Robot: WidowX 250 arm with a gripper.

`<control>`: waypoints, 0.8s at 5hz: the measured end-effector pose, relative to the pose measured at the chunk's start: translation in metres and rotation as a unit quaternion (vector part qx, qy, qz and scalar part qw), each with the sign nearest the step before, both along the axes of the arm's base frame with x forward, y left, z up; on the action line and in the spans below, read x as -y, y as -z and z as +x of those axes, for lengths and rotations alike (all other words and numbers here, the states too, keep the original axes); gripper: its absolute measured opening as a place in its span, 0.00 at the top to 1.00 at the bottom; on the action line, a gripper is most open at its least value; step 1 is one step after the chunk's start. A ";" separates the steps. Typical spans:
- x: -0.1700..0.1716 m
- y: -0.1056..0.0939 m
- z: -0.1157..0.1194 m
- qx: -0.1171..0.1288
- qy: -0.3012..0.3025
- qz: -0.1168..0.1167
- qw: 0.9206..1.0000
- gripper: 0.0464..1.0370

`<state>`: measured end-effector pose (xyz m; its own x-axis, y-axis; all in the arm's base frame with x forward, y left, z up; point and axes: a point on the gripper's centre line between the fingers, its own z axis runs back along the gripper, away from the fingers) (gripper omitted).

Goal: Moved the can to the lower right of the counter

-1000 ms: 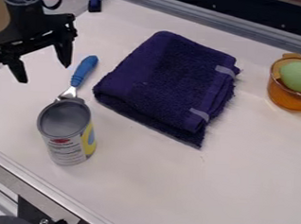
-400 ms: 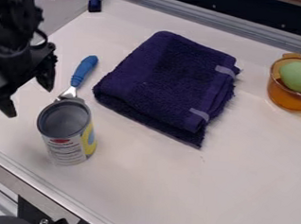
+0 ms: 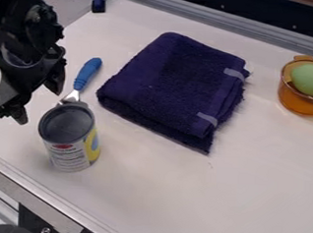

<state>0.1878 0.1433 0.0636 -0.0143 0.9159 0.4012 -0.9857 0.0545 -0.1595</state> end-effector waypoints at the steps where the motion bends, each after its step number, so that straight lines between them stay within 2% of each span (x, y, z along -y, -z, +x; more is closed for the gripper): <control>1: 0.004 0.006 0.001 -0.034 -0.020 -0.030 0.999 0.04; 2: 0.006 0.010 0.001 -0.078 -0.005 -0.056 0.995 0.04; 3: 0.014 0.016 0.002 -0.085 -0.001 -0.080 0.993 0.04; 4: 0.023 0.021 0.005 -0.073 0.017 -0.105 0.992 0.04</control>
